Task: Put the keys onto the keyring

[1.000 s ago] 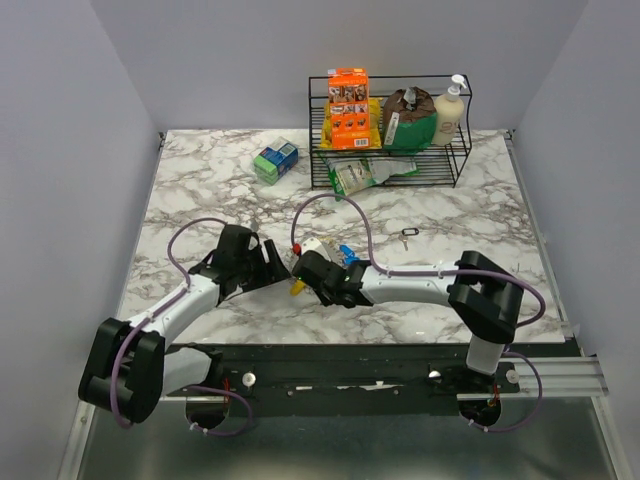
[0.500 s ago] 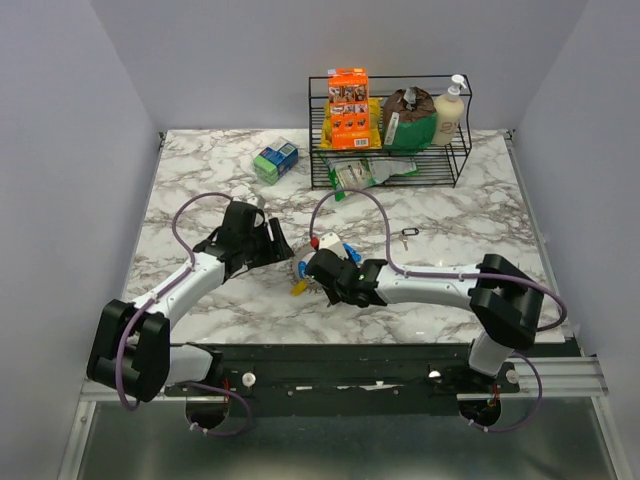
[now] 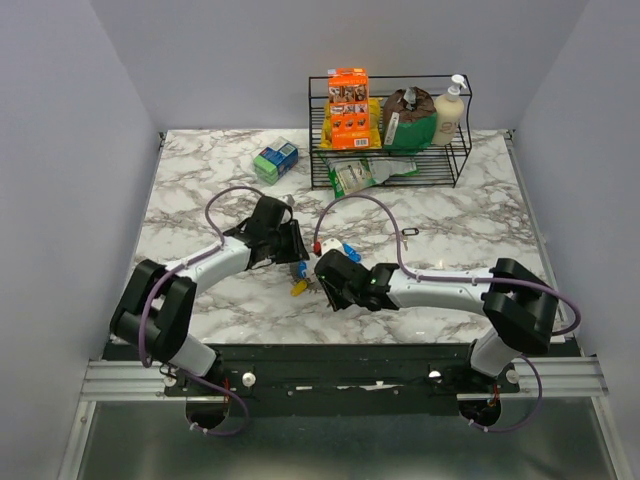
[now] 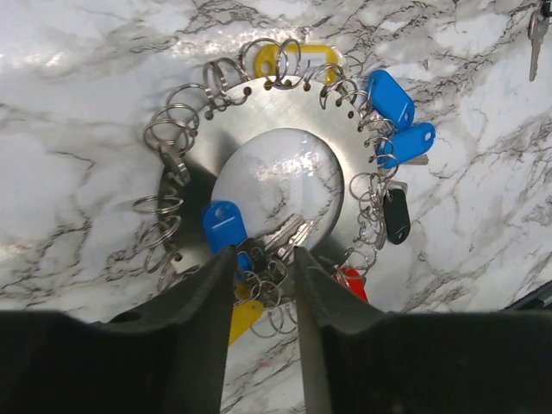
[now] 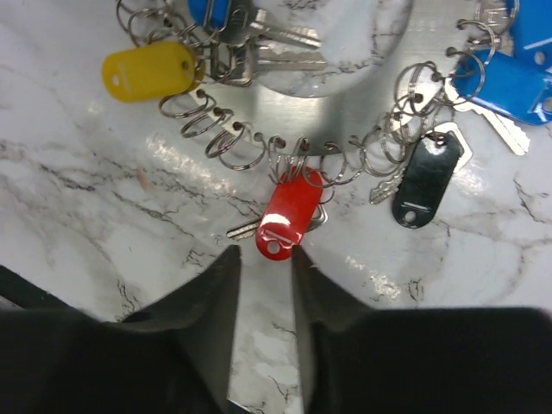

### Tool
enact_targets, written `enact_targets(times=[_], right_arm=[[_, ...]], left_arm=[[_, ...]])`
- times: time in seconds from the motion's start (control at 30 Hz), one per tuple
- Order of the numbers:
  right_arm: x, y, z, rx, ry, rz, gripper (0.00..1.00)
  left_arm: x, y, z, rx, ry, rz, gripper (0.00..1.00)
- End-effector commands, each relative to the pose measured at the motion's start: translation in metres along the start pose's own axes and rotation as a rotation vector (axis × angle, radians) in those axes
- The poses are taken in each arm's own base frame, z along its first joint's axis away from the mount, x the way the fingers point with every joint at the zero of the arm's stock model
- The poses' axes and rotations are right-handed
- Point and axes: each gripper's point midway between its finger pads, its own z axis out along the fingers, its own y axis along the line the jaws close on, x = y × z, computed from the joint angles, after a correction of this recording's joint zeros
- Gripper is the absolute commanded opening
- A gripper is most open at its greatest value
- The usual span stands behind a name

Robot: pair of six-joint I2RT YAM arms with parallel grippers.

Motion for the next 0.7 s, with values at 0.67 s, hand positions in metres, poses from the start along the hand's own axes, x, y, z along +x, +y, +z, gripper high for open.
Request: enact_targets(times=[0.67], right_arm=[[0.039,0.003,0.033,0.032,0.164,-0.019,0.01]], left_arm=[[0.048,-0.013,0.05,0.078,0.141,-0.022,0.0]])
